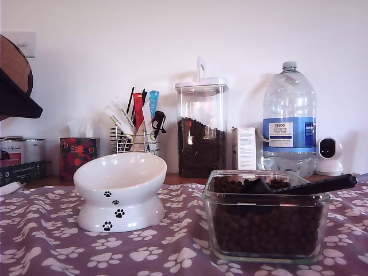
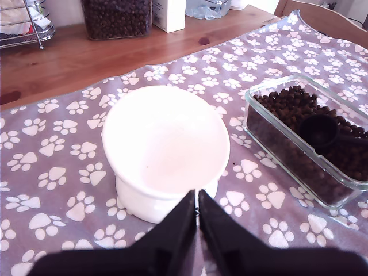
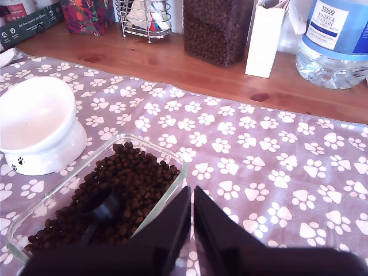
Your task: Measure one spoon of cat food and pour it into the food bowl
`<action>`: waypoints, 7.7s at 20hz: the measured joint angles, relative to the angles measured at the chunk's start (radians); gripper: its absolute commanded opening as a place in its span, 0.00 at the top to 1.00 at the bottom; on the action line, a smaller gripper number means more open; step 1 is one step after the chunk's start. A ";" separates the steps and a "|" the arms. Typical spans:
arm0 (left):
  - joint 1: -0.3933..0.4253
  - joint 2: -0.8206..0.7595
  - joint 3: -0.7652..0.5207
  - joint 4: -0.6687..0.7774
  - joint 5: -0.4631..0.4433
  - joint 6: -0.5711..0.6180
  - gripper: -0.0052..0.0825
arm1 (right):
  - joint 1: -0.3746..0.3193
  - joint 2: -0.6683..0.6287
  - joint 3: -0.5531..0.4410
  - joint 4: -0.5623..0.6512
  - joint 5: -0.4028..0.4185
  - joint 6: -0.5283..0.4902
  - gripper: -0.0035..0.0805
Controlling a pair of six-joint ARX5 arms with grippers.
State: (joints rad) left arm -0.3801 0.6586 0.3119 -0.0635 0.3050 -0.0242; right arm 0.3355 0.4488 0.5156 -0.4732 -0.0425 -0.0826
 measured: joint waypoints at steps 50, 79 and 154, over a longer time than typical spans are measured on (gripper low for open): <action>-0.283 -0.002 0.001 0.026 0.122 -0.024 0.96 | 0.883 0.221 0.069 -0.135 0.686 0.250 0.97; -0.283 -0.002 0.001 0.034 0.105 -0.024 0.96 | 0.879 0.482 -0.095 0.063 0.675 0.313 0.68; -0.283 -0.002 0.001 0.034 0.158 -0.026 0.96 | 0.658 0.578 0.019 0.054 0.711 -1.059 0.97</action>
State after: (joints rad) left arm -0.6636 0.6567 0.3130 -0.0299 0.4633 -0.0498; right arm 0.9936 1.0267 0.5350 -0.4191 0.6682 -1.1412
